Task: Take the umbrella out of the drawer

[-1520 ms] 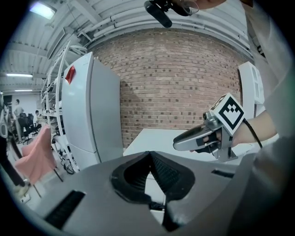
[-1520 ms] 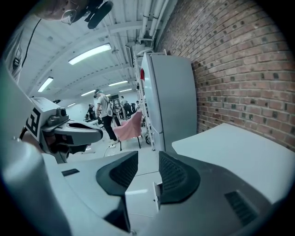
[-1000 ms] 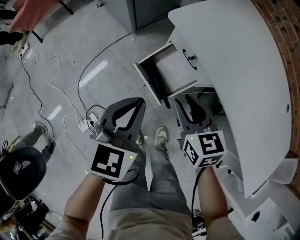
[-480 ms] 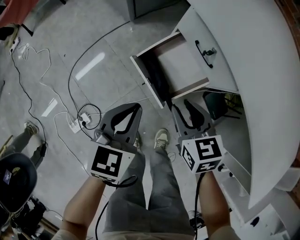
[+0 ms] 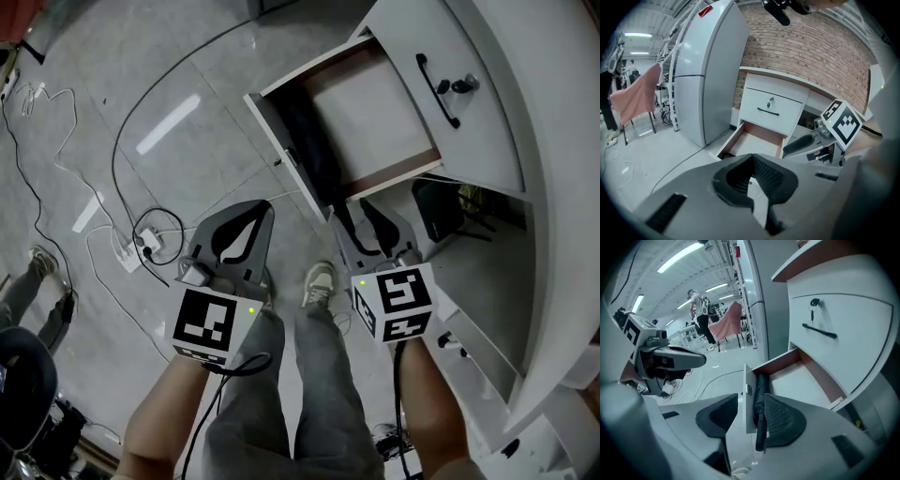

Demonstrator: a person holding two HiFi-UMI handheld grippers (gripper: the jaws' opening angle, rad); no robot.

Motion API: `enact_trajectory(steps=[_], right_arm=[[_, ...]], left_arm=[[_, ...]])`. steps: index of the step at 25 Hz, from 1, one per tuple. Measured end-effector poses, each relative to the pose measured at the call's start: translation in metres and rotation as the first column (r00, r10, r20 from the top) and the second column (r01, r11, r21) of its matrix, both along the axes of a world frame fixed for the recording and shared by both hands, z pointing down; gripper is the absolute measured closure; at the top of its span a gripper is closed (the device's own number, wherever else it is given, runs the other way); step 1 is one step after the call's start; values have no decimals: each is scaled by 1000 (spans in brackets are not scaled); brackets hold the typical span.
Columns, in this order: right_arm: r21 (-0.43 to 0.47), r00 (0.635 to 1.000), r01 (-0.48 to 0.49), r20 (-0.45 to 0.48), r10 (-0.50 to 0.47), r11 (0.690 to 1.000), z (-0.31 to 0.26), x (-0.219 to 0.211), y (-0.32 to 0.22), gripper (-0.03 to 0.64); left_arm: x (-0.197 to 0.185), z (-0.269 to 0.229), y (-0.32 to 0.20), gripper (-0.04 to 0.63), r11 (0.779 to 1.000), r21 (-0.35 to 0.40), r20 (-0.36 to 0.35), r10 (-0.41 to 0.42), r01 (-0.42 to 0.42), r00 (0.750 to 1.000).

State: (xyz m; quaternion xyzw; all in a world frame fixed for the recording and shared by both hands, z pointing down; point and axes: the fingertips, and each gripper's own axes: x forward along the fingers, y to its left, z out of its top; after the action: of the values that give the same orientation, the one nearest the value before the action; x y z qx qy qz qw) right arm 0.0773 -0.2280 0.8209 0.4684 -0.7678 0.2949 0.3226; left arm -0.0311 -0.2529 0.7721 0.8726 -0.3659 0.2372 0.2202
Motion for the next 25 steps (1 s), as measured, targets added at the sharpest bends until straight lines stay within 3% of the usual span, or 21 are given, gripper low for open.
enact_trajectory(steps=[11,16,20,25], right_arm=[[-90,997,25,-66,-31,996,95,6,10,430],[-125,995,25,-95,-37,992,123,11,10,431],[-120,994,24,-100,-36,992,135,13,8,490],[-126,995,37,-88,-48,991,142,7,5,554]], left_arm=[[6,74,3,588,995,-44,13,-93,94,996],[6,94,4,588,994,-57,9,-95,96,995],[9,107,12,588,991,-91,-19,-95,93,995],[14,119,25,588,992,-110,-3,-71,70,997]])
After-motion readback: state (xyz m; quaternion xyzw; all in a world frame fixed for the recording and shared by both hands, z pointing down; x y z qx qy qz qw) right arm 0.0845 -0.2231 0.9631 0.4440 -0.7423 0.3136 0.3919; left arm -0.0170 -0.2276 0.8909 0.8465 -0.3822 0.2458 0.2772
